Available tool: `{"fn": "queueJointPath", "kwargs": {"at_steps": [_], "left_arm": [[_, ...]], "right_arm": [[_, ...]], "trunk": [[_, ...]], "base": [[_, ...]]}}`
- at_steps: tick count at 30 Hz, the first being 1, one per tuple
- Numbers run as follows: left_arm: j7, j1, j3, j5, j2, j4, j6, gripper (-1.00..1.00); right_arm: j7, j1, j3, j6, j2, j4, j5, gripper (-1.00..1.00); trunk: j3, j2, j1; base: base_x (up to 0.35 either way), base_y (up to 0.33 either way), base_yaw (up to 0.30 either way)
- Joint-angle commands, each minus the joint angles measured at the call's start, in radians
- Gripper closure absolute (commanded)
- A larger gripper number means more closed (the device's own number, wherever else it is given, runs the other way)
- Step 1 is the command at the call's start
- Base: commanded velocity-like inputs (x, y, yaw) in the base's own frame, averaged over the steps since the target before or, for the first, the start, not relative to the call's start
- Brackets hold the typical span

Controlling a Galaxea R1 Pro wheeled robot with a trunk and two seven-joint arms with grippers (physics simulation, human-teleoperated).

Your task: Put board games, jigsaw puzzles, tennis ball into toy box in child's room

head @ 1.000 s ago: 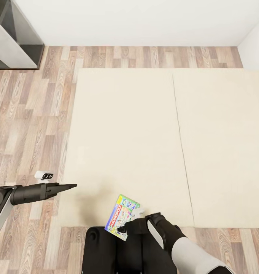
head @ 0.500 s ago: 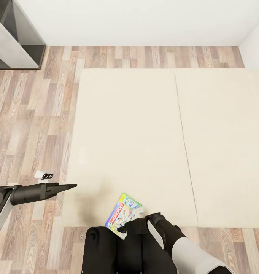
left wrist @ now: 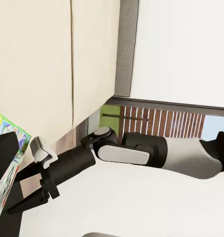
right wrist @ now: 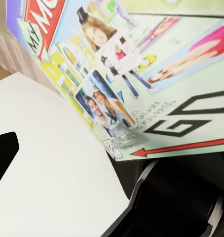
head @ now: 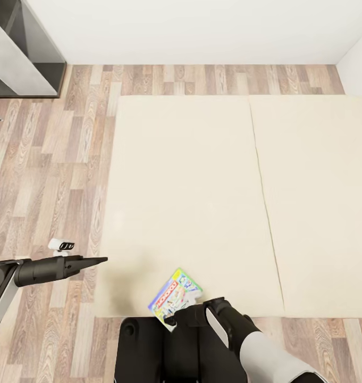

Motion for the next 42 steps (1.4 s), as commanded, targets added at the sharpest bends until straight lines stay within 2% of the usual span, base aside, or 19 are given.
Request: {"fn": "queueJointPath", "kwargs": {"at_steps": [1,24,31,42], "left_arm": [[-0.004,0.0,0.0,0.0,0.001,0.0,0.011,-1.0],[-0.004,0.0,0.0,0.0,0.001,0.0,0.011,-1.0],[-0.004,0.0,0.0,-0.001,0.002,0.0,0.011,-1.0],[-0.004,0.0,0.0,0.0,0.002,0.0,0.011,-1.0]], "right_arm": [[-0.002,-0.001,0.003,0.006,0.0,-0.001,-0.008,-1.0],[0.001,-0.001,0.003,0.005,0.0,-0.001,-0.008,-1.0],[0.061,-0.001,0.003,0.007,0.0,-0.043,-0.008,-1.0],[0.077,-0.002,0.001,0.012,0.0,-0.061,-0.008,-1.0]], "trunk": [[-0.001,-0.002,0.001],[-0.001,-0.002,0.001],[-0.001,-0.002,0.001],[-0.001,-0.002,0.001]], "base": [[0.0,0.097,0.0],[0.0,0.007,0.0],[0.0,0.0,0.0],[0.0,0.0,0.0]]}}
